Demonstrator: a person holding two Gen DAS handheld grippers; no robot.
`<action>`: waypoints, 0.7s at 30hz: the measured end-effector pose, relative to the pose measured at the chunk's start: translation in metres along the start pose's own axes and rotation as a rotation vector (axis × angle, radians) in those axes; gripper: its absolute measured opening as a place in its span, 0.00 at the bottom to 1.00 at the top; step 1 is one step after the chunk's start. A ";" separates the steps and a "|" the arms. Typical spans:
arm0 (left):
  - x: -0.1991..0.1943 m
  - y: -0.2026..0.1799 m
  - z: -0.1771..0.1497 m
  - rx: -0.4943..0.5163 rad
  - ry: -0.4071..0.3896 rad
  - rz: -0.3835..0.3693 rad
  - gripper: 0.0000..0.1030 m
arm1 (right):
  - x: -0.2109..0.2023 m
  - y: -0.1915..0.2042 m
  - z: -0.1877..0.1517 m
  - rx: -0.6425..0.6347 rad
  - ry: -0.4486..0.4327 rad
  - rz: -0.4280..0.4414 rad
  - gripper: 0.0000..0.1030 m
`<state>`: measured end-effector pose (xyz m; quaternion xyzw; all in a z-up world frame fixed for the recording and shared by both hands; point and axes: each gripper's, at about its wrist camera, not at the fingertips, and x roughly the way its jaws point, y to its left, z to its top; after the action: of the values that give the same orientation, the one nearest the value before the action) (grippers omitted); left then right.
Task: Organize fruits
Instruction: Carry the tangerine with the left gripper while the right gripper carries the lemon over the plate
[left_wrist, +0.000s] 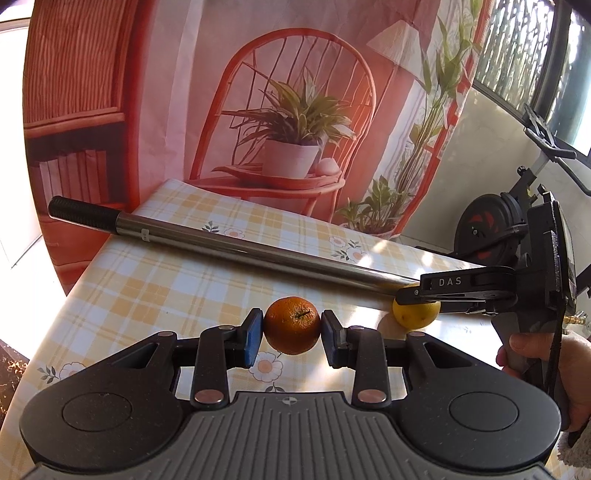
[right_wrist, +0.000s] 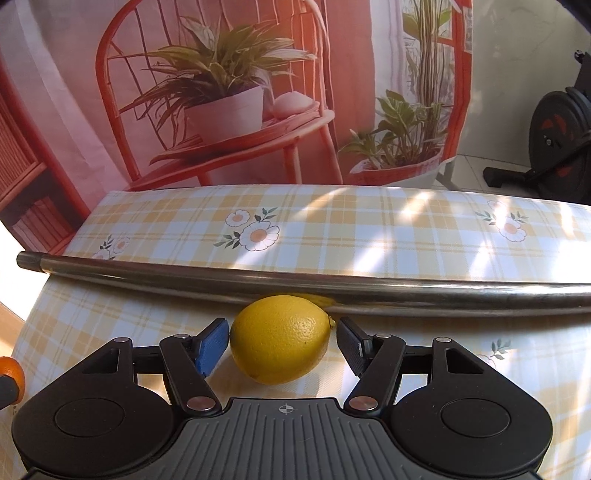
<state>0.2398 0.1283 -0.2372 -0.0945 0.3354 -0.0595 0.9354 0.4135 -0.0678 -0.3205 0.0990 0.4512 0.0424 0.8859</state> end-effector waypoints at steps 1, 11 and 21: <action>0.001 0.000 0.000 -0.001 0.004 0.000 0.35 | 0.002 -0.001 0.000 0.017 0.003 0.005 0.59; 0.003 0.001 -0.001 -0.006 0.027 0.009 0.35 | 0.009 -0.012 -0.003 0.105 0.029 0.039 0.55; -0.008 -0.012 -0.004 0.016 0.038 -0.009 0.35 | -0.017 -0.017 -0.013 0.121 0.027 0.081 0.55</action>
<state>0.2300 0.1175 -0.2329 -0.0876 0.3522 -0.0682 0.9293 0.3924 -0.0858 -0.3184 0.1700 0.4604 0.0520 0.8697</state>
